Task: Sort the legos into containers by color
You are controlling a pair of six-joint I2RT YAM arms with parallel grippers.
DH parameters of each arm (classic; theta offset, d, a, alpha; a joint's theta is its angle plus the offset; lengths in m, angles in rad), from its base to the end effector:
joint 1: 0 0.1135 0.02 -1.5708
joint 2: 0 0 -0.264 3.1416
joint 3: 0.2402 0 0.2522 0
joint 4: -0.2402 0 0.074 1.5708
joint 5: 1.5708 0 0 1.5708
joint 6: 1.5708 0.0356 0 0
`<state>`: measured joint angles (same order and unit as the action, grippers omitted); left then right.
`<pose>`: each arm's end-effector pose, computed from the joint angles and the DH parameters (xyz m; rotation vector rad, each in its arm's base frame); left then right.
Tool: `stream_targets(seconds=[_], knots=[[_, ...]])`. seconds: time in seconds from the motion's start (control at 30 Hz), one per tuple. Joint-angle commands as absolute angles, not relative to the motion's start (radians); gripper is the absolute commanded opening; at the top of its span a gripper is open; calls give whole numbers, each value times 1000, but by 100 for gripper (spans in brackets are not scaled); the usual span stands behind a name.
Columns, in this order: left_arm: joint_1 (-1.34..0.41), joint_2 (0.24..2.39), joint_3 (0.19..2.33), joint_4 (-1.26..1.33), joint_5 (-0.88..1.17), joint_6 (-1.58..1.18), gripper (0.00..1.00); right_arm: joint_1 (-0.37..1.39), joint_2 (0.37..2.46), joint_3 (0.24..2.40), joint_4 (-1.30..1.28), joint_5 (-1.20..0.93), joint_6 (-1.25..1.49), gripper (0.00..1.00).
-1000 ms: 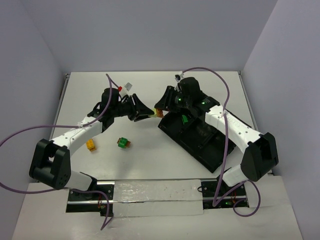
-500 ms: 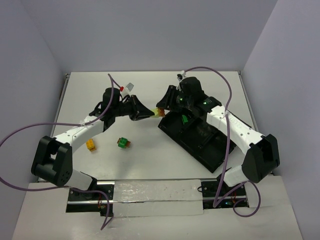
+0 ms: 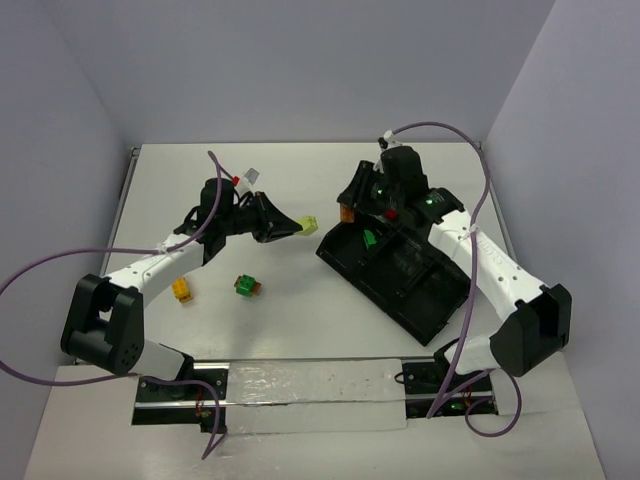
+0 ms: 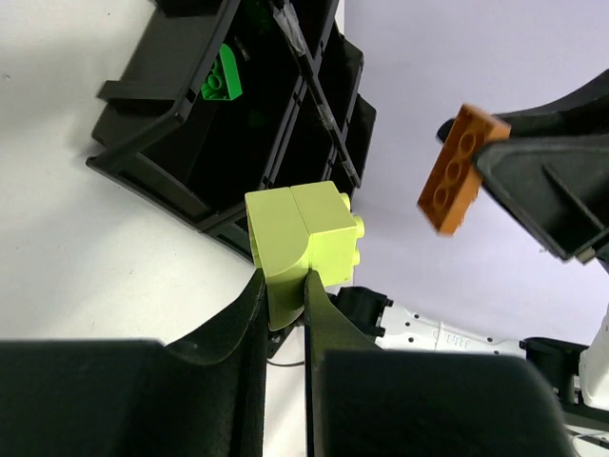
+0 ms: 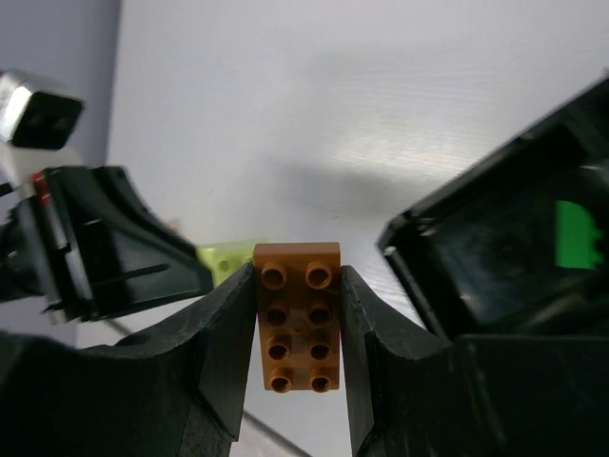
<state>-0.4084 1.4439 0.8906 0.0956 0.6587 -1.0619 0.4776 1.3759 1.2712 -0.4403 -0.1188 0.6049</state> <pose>0.2833 -0.1464 0.2526 -0.2705 2.2970 -1.5175 0.2754 0.1473 0.3499 0.0666 2.2076 0.7530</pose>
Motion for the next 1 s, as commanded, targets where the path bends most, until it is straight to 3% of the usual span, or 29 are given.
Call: stream_targets(seconds=[0.0, 0.27, 0.47, 0.7, 0.97], knots=[[-403, 1398, 913, 56, 607, -1026, 0, 462, 1268, 1313, -542, 240, 481, 0], [-403, 1355, 934, -90, 501, -943, 0, 418, 1163, 1152, -611, 505, 470, 0], [-403, 1405, 967, -70, 522, -942, 0, 337, 1149, 1094, -620, 471, 491, 0], [-403, 1429, 1032, -125, 527, -896, 0, 120, 1178, 1045, -514, 217, 560, 1], [-403, 1415, 1036, -151, 517, -886, 0, 107, 1291, 1047, -473, 257, 628, 3]])
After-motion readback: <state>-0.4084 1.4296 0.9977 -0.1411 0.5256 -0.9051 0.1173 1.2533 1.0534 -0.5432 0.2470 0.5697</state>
